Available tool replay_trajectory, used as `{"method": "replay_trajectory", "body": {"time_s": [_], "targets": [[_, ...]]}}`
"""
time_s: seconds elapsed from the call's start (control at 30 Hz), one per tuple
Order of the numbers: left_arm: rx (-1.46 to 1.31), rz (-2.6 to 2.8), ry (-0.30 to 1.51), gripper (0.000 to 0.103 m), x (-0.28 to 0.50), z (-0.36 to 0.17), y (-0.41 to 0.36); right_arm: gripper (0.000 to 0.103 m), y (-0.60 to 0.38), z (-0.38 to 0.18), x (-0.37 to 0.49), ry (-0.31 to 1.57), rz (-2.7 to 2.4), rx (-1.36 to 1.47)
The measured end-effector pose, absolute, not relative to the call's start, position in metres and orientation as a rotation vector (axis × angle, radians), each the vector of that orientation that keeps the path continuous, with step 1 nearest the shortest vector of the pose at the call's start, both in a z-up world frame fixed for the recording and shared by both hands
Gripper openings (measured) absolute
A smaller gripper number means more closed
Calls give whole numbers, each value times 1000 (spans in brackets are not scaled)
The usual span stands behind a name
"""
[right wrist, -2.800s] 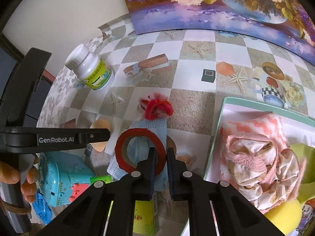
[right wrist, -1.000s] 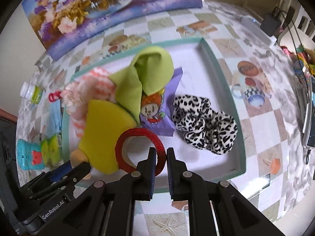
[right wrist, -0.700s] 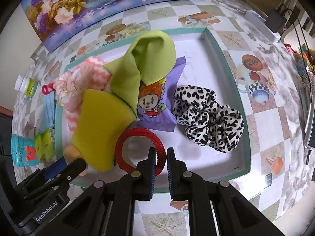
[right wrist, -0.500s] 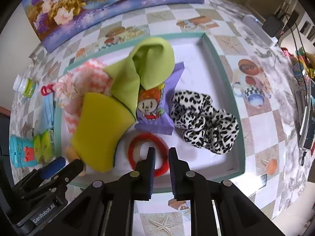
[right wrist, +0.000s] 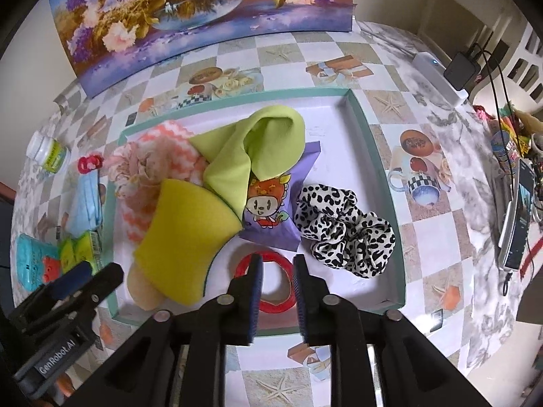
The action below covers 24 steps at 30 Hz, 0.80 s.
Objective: Organize soft objects
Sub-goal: 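Withdraw both grippers from the tray toward the blue face mask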
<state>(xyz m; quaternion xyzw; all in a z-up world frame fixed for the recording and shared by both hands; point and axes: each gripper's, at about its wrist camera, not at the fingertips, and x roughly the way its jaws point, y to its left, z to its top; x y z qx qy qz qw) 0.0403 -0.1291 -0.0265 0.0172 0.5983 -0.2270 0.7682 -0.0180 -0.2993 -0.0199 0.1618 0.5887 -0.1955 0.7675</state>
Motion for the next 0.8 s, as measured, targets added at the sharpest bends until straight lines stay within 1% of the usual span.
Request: {"method": "replay_trajectory", "body": {"time_s": [0.03,0.07,0.1,0.13,0.2,0.3,0.37,0.4,0.43,0.5,0.67,0.8], "targets": [[42,-483,1294,76,42,-27,-128,56,-299,-19,-18,1277,-430,344],[47,-472,1286,80,42,-27,-128,63,-298,-18,-17,1273,-435,336],[54,-460,1274,86,42,-26,-126,64,-299,-17,-17,1270,-436,333],[62,-450,1263,87,42,-26,-125,65,-299,-16,-17,1268,-437,331],[78,-430,1245,87,43,-25,-124,74,-299,-17,-16,1271,-449,322],[84,-409,1240,88,46,-26,-120,83,-298,-18,-16,1278,-470,302],[83,-398,1239,91,47,-28,-118,86,-299,-18,-16,1280,-471,304],[83,-394,1236,96,48,-28,-118,89,-299,-18,-16,1278,-470,306],[84,-391,1233,97,48,-27,-118,91,-298,-17,-16,1276,-472,305],[85,-389,1223,97,48,-26,-117,99,-298,-16,-15,1272,-476,300],[83,-379,1216,98,49,-25,-116,102,-300,-13,-16,1264,-489,307],[84,-372,1207,98,50,-24,-115,102,-299,-8,-17,1249,-499,303]]}}
